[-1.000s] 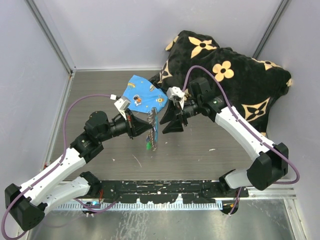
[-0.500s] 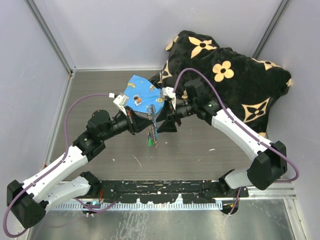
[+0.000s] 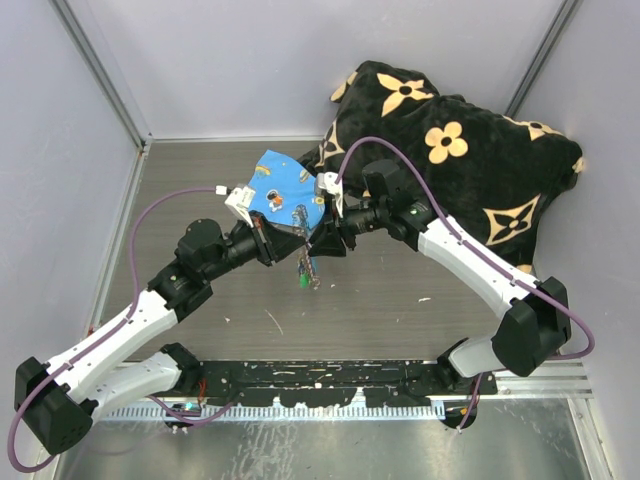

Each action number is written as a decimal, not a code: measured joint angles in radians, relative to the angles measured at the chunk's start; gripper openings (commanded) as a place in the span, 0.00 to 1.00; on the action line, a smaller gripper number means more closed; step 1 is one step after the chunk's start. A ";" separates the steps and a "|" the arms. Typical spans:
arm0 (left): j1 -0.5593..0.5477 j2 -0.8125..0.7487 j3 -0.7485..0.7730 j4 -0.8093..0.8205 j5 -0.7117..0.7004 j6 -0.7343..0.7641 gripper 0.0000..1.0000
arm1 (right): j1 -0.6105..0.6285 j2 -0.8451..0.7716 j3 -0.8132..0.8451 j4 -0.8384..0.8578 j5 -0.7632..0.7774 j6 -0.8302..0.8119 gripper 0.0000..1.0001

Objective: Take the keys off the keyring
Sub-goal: Remove the key from the keyring.

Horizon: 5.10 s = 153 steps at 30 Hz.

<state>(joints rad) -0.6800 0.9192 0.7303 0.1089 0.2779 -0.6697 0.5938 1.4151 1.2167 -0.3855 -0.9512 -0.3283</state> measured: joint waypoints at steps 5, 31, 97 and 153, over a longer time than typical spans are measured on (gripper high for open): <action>0.000 0.000 0.000 -0.001 -0.002 -0.003 0.00 | 0.000 0.000 0.000 -0.001 0.021 0.002 0.27; -0.001 -0.001 0.056 -0.116 0.084 0.174 0.00 | -0.052 -0.001 0.104 -0.162 -0.055 -0.122 0.01; -0.001 0.155 0.431 -0.730 0.462 1.147 0.00 | -0.047 -0.001 0.128 -0.350 -0.260 -0.161 0.03; -0.035 0.219 0.478 -0.830 0.482 1.262 0.00 | 0.035 0.115 0.399 -0.665 -0.036 -0.331 0.17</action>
<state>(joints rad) -0.7151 1.1378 1.2087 -0.7216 0.7601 0.5926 0.6285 1.5299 1.6154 -1.0500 -0.9871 -0.6594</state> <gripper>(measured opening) 0.007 0.147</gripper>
